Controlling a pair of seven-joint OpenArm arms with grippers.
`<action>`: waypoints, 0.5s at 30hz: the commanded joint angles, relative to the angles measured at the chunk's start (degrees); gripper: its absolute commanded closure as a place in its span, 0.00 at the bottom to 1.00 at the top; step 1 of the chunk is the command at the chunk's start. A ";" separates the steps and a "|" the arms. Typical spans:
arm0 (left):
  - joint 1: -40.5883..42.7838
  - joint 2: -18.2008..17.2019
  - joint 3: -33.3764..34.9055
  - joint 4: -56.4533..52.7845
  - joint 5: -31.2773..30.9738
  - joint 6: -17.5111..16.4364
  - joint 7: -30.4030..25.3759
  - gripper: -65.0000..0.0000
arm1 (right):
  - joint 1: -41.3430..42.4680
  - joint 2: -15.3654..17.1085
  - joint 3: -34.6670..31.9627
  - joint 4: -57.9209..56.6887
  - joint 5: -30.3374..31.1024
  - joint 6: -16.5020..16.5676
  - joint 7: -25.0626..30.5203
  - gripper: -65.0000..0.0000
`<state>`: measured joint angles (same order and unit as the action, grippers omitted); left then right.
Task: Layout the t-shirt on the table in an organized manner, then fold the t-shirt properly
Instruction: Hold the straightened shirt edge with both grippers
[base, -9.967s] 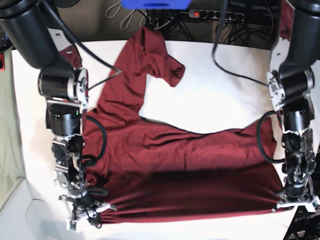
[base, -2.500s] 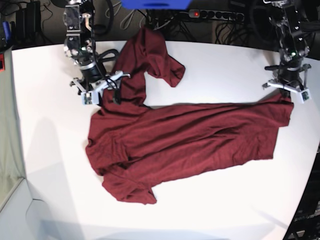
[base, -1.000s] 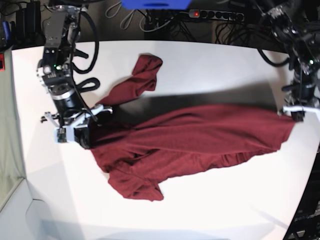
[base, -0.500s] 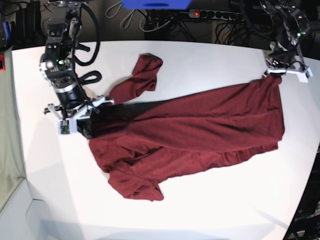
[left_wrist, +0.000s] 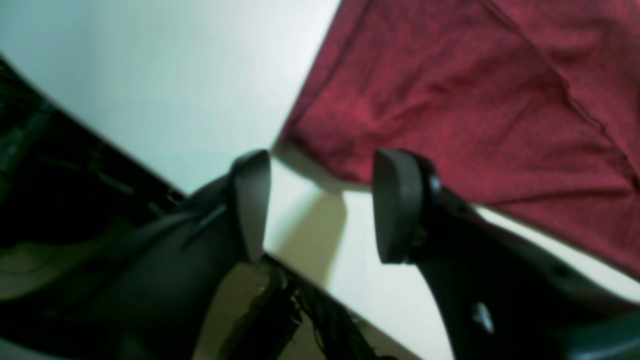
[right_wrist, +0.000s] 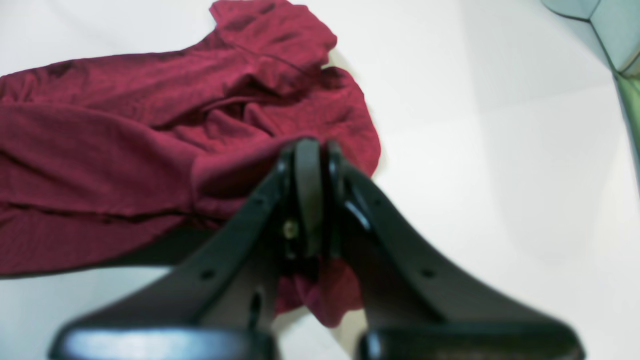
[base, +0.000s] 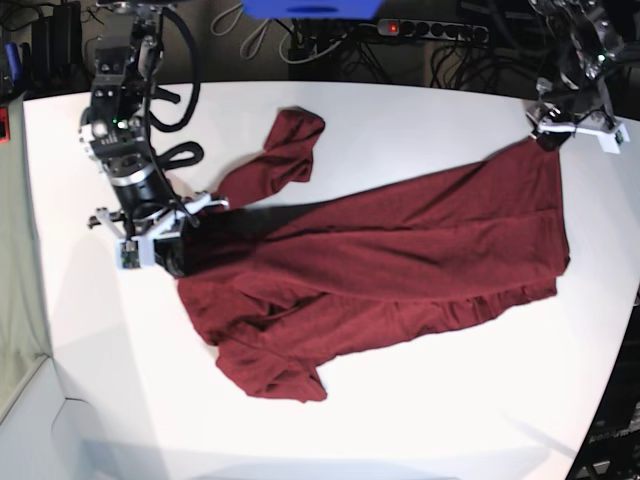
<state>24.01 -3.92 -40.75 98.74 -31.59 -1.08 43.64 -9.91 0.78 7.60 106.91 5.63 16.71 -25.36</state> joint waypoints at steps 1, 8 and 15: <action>0.03 -0.60 -0.35 2.40 -0.63 -0.10 -1.04 0.49 | 0.55 0.06 0.01 0.91 0.48 0.04 1.67 1.00; -6.82 -2.27 -0.26 3.72 -0.01 -0.10 -1.48 0.49 | 0.46 -0.03 -0.08 0.91 0.48 0.04 1.58 1.00; -16.32 -5.44 0.18 -6.91 -0.01 -0.10 -1.13 0.49 | 0.46 -0.03 0.01 0.91 0.48 0.04 1.41 1.00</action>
<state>8.45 -8.16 -40.42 90.52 -31.14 -1.06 43.51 -10.07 0.62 7.42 106.87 5.61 16.71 -25.54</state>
